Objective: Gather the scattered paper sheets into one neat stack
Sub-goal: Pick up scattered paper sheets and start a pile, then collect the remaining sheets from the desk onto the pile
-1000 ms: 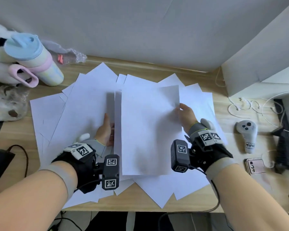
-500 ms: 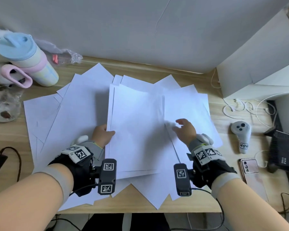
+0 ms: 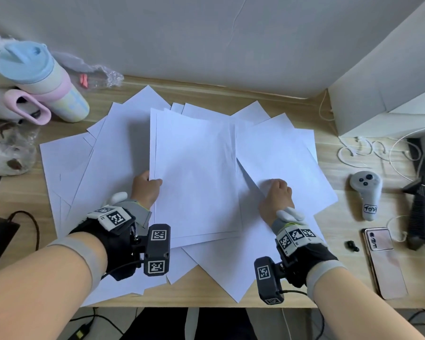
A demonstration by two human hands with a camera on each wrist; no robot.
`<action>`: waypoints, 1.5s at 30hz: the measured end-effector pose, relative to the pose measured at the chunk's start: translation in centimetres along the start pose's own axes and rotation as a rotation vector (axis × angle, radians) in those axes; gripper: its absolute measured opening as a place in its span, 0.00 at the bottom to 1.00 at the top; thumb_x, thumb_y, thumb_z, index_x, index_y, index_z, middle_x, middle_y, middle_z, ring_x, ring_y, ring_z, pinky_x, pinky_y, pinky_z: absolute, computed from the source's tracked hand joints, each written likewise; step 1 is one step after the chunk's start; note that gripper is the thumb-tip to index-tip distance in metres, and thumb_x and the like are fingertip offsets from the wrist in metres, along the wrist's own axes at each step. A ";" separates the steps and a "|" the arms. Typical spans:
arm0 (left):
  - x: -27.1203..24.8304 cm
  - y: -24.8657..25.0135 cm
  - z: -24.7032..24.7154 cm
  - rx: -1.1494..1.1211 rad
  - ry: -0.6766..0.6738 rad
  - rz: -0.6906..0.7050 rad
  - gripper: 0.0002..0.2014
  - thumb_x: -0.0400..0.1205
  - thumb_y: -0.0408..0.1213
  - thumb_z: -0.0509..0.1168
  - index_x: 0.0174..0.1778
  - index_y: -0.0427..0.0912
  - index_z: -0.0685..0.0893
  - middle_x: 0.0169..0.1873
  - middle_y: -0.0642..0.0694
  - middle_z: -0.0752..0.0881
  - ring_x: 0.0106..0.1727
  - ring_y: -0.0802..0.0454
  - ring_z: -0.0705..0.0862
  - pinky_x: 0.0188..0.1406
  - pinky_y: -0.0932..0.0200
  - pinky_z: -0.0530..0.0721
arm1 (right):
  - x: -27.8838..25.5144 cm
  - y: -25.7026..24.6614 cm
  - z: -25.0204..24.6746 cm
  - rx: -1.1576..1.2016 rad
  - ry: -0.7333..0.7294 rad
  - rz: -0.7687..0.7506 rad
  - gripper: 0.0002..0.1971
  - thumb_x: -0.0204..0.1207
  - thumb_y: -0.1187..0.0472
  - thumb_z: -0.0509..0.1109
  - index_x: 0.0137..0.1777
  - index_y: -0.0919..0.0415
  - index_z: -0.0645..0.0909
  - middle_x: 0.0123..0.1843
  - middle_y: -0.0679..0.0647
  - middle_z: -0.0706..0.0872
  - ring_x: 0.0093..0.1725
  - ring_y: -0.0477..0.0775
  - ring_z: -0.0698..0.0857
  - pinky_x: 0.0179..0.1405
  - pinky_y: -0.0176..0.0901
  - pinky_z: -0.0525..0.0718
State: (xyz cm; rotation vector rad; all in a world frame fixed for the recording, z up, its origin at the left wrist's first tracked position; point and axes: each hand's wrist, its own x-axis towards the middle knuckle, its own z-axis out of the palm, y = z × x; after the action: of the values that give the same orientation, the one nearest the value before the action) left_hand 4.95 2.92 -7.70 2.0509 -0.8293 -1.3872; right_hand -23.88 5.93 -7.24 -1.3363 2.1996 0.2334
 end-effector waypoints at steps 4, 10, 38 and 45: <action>-0.1 -0.1 0.0 -0.013 -0.001 -0.007 0.08 0.78 0.23 0.58 0.44 0.38 0.80 0.40 0.42 0.79 0.43 0.47 0.72 0.30 0.61 0.69 | 0.2 1.1 -1.4 0.206 0.059 0.081 0.18 0.77 0.67 0.57 0.64 0.57 0.78 0.68 0.56 0.78 0.59 0.62 0.81 0.49 0.44 0.76; -0.7 0.4 0.4 -0.034 -0.070 -0.018 0.13 0.79 0.22 0.57 0.53 0.40 0.81 0.47 0.42 0.79 0.48 0.47 0.76 0.39 0.58 0.75 | -1.0 -0.8 -4.1 0.584 0.257 -0.048 0.11 0.79 0.58 0.64 0.55 0.57 0.86 0.54 0.54 0.89 0.43 0.53 0.82 0.42 0.38 0.74; -2.0 1.0 1.5 -0.179 -0.389 -0.153 0.15 0.80 0.23 0.61 0.61 0.41 0.78 0.47 0.44 0.84 0.42 0.50 0.83 0.25 0.65 0.86 | -0.7 -1.9 -0.3 0.811 0.054 0.069 0.31 0.75 0.52 0.72 0.74 0.64 0.69 0.68 0.55 0.76 0.70 0.57 0.75 0.71 0.51 0.74; -2.1 2.0 1.5 -0.244 -0.472 -0.164 0.19 0.81 0.24 0.61 0.68 0.35 0.77 0.60 0.37 0.83 0.62 0.39 0.81 0.64 0.47 0.79 | -0.3 1.6 -1.9 1.019 -0.276 0.135 0.27 0.73 0.50 0.74 0.68 0.62 0.76 0.53 0.55 0.83 0.47 0.52 0.84 0.46 0.40 0.81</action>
State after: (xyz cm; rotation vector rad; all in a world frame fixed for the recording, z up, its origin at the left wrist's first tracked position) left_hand 2.49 3.00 -5.47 1.6579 -0.6394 -2.0016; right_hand -25.84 6.16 -5.70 -0.5389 1.7364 -0.5598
